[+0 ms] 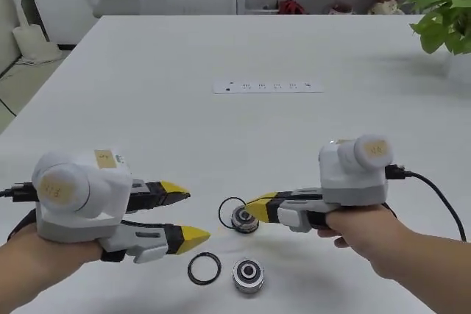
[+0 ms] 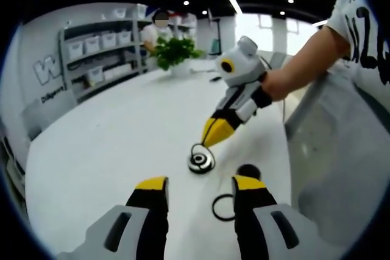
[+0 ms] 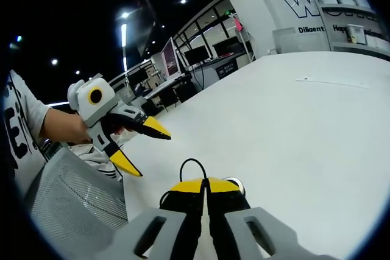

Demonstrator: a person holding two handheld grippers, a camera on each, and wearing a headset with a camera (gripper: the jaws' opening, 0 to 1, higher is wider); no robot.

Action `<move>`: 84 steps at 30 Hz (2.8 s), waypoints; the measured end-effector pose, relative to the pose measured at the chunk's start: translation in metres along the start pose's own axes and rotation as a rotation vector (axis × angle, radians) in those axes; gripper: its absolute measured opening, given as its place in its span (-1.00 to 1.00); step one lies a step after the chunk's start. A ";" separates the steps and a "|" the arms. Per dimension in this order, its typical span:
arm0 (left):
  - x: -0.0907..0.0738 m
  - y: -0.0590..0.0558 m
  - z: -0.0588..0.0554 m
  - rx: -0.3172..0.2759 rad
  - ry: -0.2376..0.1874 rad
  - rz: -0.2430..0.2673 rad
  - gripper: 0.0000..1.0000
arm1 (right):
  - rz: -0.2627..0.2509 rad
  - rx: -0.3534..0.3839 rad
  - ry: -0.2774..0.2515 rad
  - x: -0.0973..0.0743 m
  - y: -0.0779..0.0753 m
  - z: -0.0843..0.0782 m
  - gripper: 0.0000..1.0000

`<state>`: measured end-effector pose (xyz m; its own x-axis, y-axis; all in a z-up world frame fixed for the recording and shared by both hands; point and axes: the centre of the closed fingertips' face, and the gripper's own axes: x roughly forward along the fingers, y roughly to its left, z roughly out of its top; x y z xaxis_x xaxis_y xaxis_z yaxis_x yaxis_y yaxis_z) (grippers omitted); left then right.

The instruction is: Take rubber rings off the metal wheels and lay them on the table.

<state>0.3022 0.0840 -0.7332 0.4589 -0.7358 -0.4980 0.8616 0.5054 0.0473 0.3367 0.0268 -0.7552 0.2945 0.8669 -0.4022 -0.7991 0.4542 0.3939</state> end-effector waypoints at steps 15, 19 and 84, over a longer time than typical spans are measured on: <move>-0.013 -0.007 -0.004 0.020 0.004 0.002 -0.01 | 0.033 -0.007 0.052 0.010 0.018 -0.009 -1.00; -0.015 -0.009 -0.005 0.019 0.002 0.000 0.03 | 0.045 -0.001 0.071 0.011 0.023 -0.013 -1.00; -0.034 -0.017 -0.030 -0.005 0.036 0.025 0.04 | 0.028 0.062 0.296 0.039 0.041 -0.061 -0.99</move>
<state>0.2657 0.1137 -0.7434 0.4725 -0.7060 -0.5276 0.8485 0.5262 0.0559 0.2832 0.0661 -0.8054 0.1000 0.7856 -0.6106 -0.7685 0.4508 0.4541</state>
